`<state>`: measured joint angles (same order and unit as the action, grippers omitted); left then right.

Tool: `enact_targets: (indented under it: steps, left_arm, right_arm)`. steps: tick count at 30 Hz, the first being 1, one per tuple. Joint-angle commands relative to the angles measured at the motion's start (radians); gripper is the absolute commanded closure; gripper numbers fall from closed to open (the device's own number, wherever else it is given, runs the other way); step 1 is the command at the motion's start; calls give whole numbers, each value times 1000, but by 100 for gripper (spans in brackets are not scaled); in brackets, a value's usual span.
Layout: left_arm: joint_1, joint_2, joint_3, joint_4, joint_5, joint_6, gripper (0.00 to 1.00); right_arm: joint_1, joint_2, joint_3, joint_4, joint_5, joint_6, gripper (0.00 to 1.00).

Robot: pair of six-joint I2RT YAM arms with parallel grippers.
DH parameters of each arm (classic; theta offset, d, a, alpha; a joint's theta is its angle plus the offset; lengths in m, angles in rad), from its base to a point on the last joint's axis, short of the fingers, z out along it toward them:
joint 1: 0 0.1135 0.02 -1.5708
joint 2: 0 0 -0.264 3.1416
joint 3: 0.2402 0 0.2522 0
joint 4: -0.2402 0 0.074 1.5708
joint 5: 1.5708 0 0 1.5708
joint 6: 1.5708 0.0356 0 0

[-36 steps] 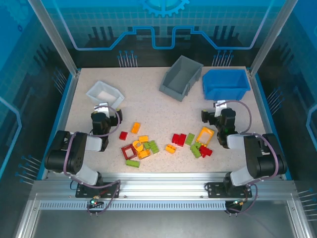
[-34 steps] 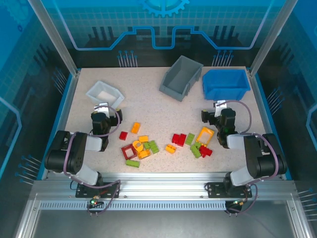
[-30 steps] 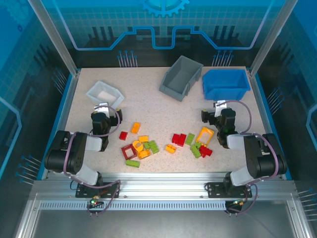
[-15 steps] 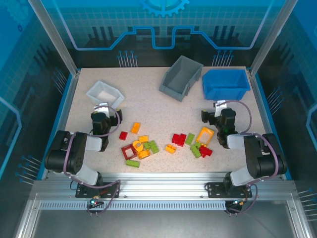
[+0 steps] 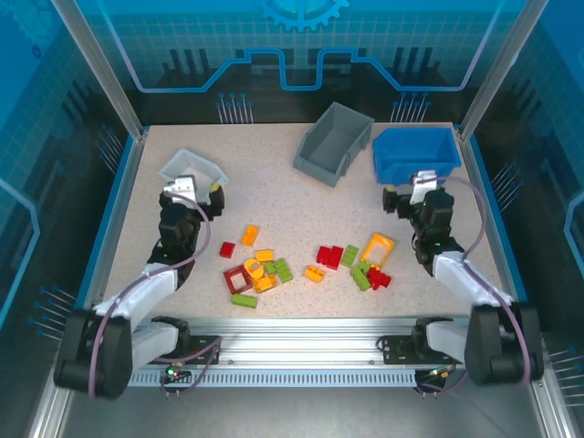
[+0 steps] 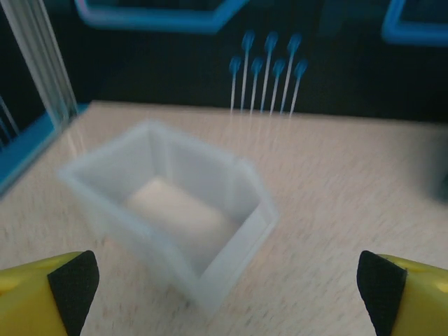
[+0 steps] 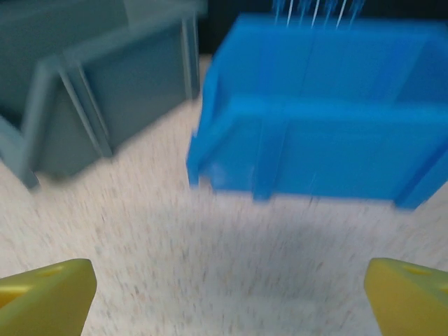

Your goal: Sort the legos into containers by color

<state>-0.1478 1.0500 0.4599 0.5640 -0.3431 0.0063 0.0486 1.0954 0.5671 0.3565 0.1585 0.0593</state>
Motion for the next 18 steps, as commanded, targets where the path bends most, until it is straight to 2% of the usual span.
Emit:
enact_targets:
  steps: [1,2,3,4,5,7,9,10,12,18]
  left_arm:
    - [-37,-91,214,-339,-149,-45,1]
    - [-35,-87,308,-501,-182,-163,1]
    - [-30,-66,433,-751,-206,-326,1]
    - [-19,-41,532,-935,-163,-375,1]
    - [-8,-14,575,-1009,-162,-437,1]
    - [119,73,663,-1125,43,-552,1]
    - [222,212,794,-1313,144,-641,1]
    - [246,287,859,-1381,167,-633,1]
    - [258,406,944,-1449,162,-605,3]
    - [312,669,1080,-1448,215,-580,10]
  right_arm:
    - [60,-140,218,-290,107,90,0]
    - [69,-145,289,-368,117,158,0]
    - [63,-134,379,-472,94,260,0]
    - [55,-116,453,-593,72,388,0]
    - [42,-100,502,-684,44,465,0]
    - [-2,-50,595,-746,-162,400,4]
    - [3,13,722,-897,-149,383,7]
    - [3,38,760,-937,-163,368,9]
    - [5,69,784,-963,-221,356,10]
    - [38,122,815,-999,-331,371,12]
